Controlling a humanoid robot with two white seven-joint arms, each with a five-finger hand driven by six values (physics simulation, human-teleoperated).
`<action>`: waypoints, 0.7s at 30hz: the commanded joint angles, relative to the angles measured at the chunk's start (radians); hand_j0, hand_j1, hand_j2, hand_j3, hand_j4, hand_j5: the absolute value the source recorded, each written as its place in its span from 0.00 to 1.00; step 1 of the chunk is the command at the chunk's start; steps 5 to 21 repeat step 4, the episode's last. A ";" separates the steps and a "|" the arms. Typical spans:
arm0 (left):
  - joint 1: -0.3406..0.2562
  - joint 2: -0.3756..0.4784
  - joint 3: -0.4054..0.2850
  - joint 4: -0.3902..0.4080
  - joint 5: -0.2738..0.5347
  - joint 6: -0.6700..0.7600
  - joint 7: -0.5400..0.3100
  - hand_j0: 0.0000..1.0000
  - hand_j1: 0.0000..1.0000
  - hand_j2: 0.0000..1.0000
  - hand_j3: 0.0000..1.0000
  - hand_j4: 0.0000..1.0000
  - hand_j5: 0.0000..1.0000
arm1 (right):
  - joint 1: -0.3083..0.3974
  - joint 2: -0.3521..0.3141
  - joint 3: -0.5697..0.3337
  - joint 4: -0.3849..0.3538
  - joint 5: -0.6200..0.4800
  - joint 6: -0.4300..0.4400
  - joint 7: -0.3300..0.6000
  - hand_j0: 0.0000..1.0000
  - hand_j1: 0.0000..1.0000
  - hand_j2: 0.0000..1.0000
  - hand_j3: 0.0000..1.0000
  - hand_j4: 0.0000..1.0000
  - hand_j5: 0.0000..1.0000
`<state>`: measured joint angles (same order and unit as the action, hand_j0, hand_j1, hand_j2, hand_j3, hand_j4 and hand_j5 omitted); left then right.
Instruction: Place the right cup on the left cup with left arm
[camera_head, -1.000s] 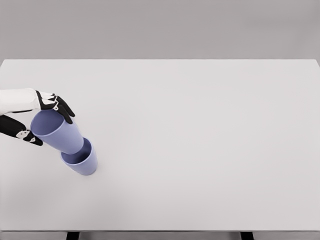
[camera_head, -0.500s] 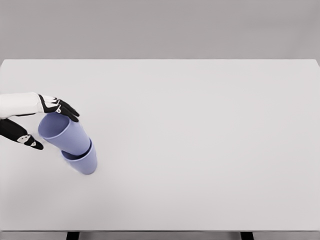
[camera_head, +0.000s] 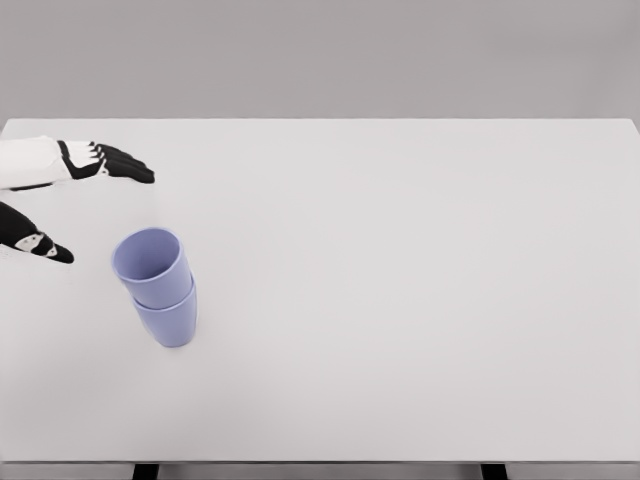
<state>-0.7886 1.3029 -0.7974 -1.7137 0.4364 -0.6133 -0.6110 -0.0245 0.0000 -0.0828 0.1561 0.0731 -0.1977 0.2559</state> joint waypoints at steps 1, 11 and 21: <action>-0.007 -0.085 0.061 0.025 0.001 0.002 0.000 1.00 1.00 1.00 1.00 1.00 1.00 | 0.000 0.000 0.000 0.000 0.001 0.000 0.000 1.00 1.00 1.00 1.00 1.00 1.00; -0.027 -0.183 0.053 0.098 -0.038 0.002 0.000 1.00 1.00 1.00 1.00 1.00 1.00 | 0.000 0.000 0.000 0.000 0.001 0.000 0.000 1.00 1.00 1.00 1.00 1.00 1.00; -0.027 -0.183 0.053 0.098 -0.038 0.002 0.000 1.00 1.00 1.00 1.00 1.00 1.00 | 0.000 0.000 0.000 0.000 0.001 0.000 0.000 1.00 1.00 1.00 1.00 1.00 1.00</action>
